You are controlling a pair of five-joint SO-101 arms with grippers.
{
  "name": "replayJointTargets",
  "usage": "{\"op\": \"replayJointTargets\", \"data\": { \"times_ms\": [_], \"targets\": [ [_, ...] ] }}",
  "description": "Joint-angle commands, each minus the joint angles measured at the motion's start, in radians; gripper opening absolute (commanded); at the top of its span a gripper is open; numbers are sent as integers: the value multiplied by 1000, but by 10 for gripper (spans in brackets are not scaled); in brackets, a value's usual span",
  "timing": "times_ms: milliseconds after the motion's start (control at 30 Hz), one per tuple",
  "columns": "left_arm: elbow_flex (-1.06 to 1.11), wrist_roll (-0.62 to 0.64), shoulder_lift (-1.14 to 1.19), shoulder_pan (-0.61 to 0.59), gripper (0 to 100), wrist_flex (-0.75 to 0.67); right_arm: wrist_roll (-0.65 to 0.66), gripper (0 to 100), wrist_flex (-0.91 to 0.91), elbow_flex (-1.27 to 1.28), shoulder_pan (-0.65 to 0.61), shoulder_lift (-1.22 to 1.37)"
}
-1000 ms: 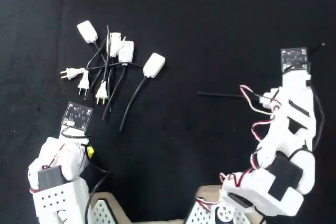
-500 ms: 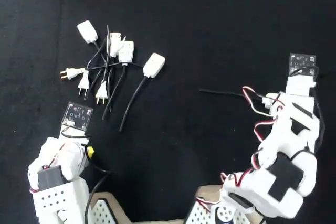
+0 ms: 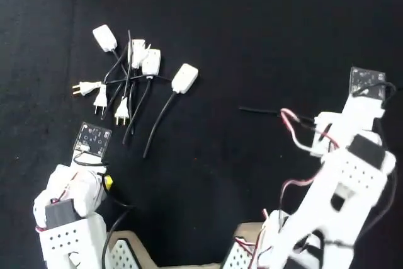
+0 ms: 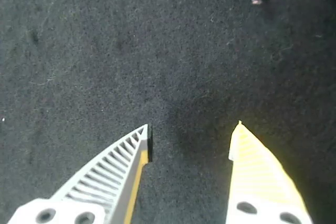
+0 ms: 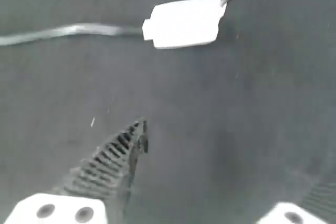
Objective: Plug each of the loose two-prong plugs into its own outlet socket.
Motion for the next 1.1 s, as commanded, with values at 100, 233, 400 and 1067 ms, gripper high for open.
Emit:
{"op": "replayJointTargets", "data": {
  "times_ms": [100, 233, 400, 1067],
  "targets": [
    [-91, 38, -3, 15, 251, 8, 25, 37, 227, -10, -109, -183],
    [-237, 61, 3, 65, 253, 40, 26, 8, 298, -15, -199, -183],
    [-424, 199, 126, 315, 254, 48, -15, 11, 281, -134, -207, -71],
    [-2034, 293, 2055, 529, 291, 52, 127, 12, 356, -433, -144, 246]
  ]
}}
